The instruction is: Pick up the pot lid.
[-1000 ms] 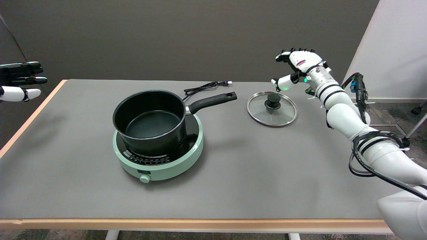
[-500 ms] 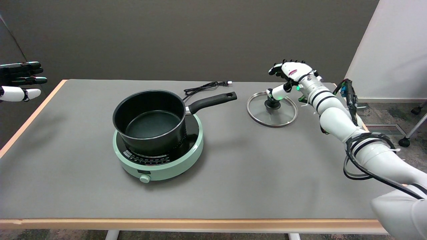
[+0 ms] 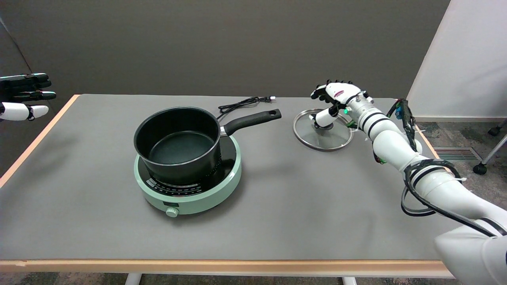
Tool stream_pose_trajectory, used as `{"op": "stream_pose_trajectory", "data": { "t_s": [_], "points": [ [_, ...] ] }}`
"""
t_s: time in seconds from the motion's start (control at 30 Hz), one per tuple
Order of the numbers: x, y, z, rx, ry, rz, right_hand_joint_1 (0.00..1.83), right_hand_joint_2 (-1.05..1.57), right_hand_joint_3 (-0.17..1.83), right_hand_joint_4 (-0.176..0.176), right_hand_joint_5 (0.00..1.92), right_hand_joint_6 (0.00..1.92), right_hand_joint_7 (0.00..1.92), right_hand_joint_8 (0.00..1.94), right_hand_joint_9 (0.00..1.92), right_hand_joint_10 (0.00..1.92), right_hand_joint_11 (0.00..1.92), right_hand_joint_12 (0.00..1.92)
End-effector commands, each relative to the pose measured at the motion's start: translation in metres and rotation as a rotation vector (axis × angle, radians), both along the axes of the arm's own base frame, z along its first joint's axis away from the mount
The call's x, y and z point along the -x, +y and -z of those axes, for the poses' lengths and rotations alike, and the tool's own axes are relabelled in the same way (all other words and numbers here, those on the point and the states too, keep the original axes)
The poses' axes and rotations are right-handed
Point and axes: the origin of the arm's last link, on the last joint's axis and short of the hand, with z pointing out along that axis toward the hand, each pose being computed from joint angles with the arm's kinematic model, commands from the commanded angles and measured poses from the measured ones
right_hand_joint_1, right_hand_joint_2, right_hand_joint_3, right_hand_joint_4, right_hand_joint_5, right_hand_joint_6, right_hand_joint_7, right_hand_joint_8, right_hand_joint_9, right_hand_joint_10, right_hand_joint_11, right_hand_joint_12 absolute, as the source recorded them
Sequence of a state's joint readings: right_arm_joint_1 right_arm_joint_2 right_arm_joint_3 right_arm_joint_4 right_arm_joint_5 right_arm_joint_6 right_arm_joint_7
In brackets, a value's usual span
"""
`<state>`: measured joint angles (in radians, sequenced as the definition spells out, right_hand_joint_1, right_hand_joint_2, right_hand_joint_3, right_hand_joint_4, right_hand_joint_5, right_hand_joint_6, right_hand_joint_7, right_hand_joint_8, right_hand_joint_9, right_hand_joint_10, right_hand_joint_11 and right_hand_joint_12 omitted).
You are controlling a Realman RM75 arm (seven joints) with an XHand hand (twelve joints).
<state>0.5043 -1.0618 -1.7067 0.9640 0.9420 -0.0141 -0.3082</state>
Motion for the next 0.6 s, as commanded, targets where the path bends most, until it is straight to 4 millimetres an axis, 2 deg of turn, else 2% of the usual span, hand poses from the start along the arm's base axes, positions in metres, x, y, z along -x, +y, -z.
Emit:
{"op": "stream_pose_trajectory", "data": {
  "t_s": [0.03,0.3,0.6],
  "points": [
    [0.0056,-0.0032,0.0103,-0.033,-0.017,0.043,0.84,0.56,0.92,0.061,0.58,0.27,0.65,0.22,0.63,0.43,0.31,0.68],
    [0.0085,-0.0019,0.0079,-0.039,-0.019,0.072,0.91,0.55,0.96,0.080,0.62,0.33,0.66,0.20,0.62,0.45,0.31,0.69],
    [0.0087,0.0000,0.0019,-0.030,-0.028,0.084,0.95,0.55,0.98,0.085,0.63,0.34,0.66,0.20,0.63,0.45,0.31,0.69]
  ]
}}
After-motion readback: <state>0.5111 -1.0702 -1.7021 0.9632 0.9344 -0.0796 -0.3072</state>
